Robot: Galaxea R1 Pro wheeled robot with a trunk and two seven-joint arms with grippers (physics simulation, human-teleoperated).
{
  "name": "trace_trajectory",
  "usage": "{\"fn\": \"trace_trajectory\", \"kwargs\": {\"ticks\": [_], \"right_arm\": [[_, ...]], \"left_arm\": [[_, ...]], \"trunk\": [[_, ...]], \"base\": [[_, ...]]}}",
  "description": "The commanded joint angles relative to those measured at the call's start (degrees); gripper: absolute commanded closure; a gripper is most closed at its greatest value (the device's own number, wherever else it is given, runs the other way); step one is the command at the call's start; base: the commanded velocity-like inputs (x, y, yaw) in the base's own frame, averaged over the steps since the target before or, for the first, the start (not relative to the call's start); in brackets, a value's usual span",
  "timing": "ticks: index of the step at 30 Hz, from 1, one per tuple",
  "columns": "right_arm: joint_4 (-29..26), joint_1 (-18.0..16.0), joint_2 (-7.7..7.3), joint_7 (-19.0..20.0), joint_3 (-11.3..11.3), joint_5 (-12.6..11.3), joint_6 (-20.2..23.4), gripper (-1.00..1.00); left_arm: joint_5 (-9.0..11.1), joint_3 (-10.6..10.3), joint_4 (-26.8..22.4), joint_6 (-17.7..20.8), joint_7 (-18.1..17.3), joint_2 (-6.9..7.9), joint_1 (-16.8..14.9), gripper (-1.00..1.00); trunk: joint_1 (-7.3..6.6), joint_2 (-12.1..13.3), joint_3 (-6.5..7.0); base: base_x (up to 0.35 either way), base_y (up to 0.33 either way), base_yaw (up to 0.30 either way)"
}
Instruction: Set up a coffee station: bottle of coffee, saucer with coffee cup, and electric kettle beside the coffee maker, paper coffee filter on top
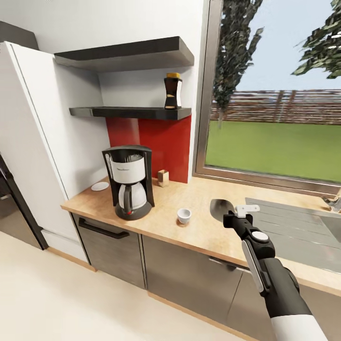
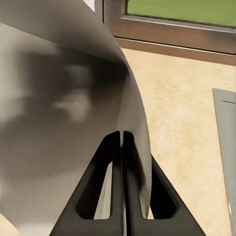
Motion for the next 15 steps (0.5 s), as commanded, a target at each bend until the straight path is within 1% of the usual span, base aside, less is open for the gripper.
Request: {"fn": "trace_trajectory", "kwargs": {"ticks": [1,7,15], "right_arm": [[-0.08,-0.05,-0.02,-0.28,0.06,-0.10,0.32,1.00],[-0.09,-0.05,-0.02,-0.28,0.06,-0.07,0.32,1.00],[-0.01,-0.05,-0.23,-0.28,0.03,0.11,0.32,1.00]], "left_arm": [[-0.40,0.01,0.02,-0.19,0.00,0.01,-0.05,-1.00],[-0.40,0.01,0.02,-0.20,0.01,0.01,-0.04,-1.00],[-0.42,0.01,0.02,-0.35,-0.01,0.01,-0.01,-1.00]], "trunk": [[0.04,-0.13,-0.08],[0.04,-0.13,0.36],[0.04,-0.13,0.48]], "base": [[0.000,0.000,0.000],[0.000,0.000,0.000],[0.000,0.000,0.000]]}}
